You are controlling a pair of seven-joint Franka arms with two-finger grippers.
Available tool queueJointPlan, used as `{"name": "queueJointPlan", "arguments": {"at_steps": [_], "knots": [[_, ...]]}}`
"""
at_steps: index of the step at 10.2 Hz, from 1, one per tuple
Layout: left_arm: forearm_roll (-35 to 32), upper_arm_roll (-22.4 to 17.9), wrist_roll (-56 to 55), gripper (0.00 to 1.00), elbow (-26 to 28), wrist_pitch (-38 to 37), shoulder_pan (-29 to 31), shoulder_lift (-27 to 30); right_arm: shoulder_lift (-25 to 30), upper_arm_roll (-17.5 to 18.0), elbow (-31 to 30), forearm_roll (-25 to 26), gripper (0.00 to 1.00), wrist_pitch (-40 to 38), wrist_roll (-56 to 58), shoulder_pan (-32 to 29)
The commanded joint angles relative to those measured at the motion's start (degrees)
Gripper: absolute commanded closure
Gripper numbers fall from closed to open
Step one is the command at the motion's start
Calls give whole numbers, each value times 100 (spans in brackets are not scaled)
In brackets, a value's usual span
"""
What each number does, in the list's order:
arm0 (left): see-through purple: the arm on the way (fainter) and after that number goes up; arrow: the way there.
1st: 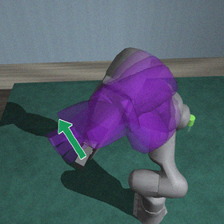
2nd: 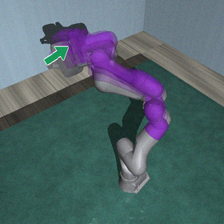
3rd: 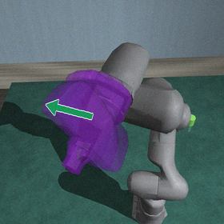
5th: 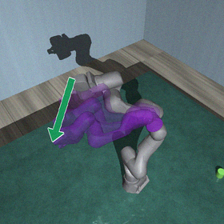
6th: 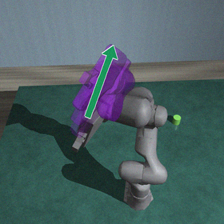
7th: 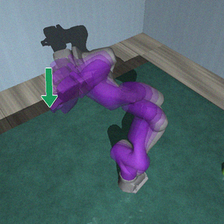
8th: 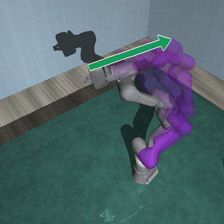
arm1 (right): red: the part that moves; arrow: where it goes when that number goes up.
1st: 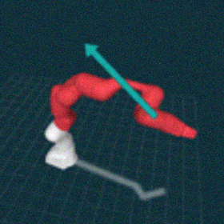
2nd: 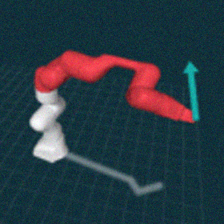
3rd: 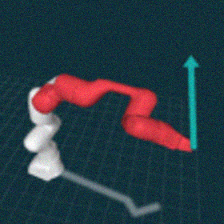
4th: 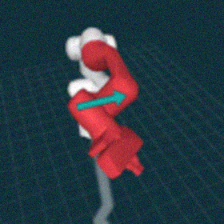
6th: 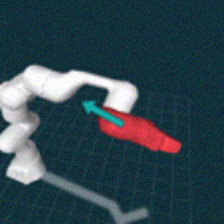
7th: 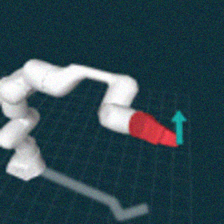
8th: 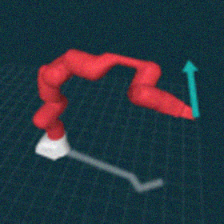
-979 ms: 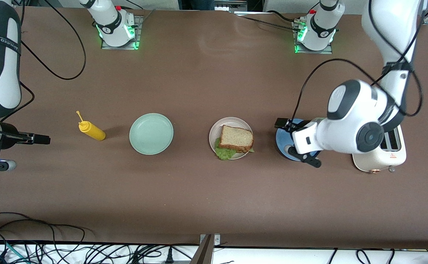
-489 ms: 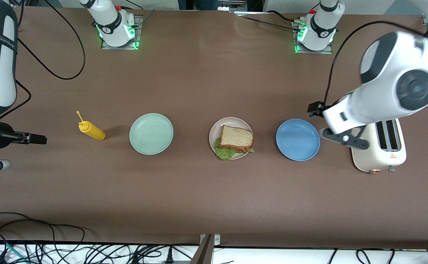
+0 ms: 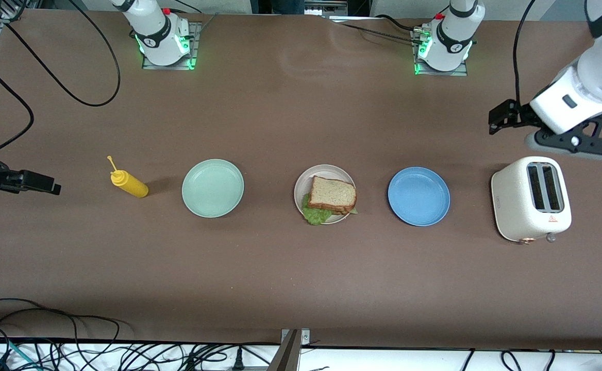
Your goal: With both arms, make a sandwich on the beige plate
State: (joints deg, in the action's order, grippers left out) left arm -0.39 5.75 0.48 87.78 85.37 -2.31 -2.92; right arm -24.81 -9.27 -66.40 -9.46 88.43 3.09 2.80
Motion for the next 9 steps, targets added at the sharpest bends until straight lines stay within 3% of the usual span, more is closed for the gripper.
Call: {"name": "queueJointPlan", "arguments": {"at_steps": [1, 9], "knots": [[-136, -127, 31, 0, 757, 138, -86, 721, -24, 21, -66, -144, 0, -10, 113, -139], [189, -92, 102, 0, 803, 67, 354, 696, -50, 22, -66, 234, 0, 60, 166, -113]]}}
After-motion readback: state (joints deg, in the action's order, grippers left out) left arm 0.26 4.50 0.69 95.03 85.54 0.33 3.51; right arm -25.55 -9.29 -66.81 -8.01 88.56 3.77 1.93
